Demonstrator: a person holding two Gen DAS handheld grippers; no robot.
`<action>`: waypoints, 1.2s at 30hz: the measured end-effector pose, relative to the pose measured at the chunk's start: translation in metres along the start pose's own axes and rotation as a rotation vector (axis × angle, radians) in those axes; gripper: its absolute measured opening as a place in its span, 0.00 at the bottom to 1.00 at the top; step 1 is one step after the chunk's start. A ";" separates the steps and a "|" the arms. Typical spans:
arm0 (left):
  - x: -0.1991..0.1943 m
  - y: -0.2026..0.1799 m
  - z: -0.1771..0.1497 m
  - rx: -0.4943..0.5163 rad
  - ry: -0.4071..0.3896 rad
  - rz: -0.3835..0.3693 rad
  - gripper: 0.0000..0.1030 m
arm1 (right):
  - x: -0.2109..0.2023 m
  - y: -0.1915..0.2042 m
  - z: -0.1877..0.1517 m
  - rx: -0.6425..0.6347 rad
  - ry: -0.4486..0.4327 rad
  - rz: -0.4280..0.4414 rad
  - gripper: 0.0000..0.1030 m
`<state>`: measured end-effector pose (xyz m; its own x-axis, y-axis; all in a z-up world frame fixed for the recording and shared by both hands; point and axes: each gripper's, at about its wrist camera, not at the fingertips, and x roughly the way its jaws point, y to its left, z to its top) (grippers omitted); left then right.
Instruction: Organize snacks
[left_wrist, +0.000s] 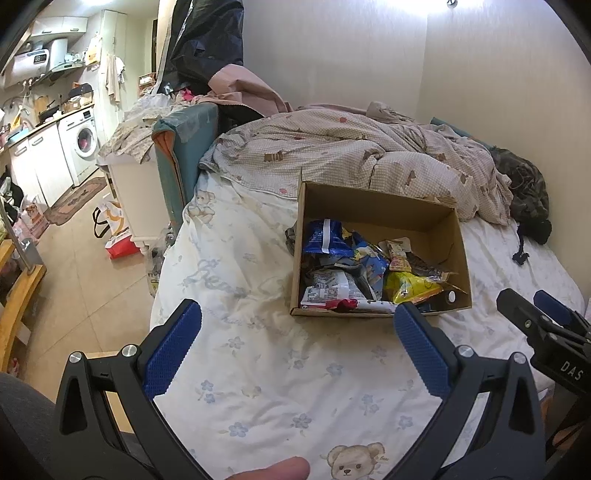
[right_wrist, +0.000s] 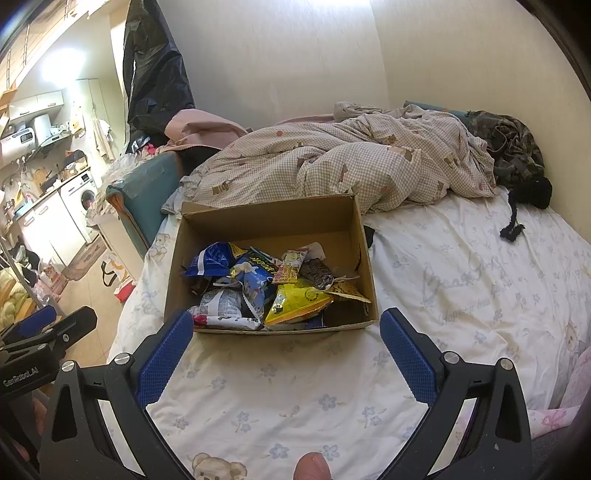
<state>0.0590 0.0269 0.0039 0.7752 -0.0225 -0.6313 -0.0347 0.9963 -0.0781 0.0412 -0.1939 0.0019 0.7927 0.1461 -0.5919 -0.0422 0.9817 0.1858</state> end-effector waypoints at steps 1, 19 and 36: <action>0.000 0.000 0.000 0.000 0.000 0.000 1.00 | 0.001 0.000 0.000 0.001 0.001 -0.002 1.00; 0.000 0.000 0.000 -0.004 0.002 0.000 1.00 | 0.002 -0.002 0.000 0.000 0.009 0.002 1.00; 0.004 -0.002 -0.002 0.008 0.013 -0.004 1.00 | 0.003 0.002 0.002 -0.015 0.004 0.013 1.00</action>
<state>0.0607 0.0250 -0.0001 0.7672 -0.0278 -0.6408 -0.0266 0.9968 -0.0750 0.0448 -0.1920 0.0024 0.7895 0.1597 -0.5926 -0.0616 0.9813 0.1823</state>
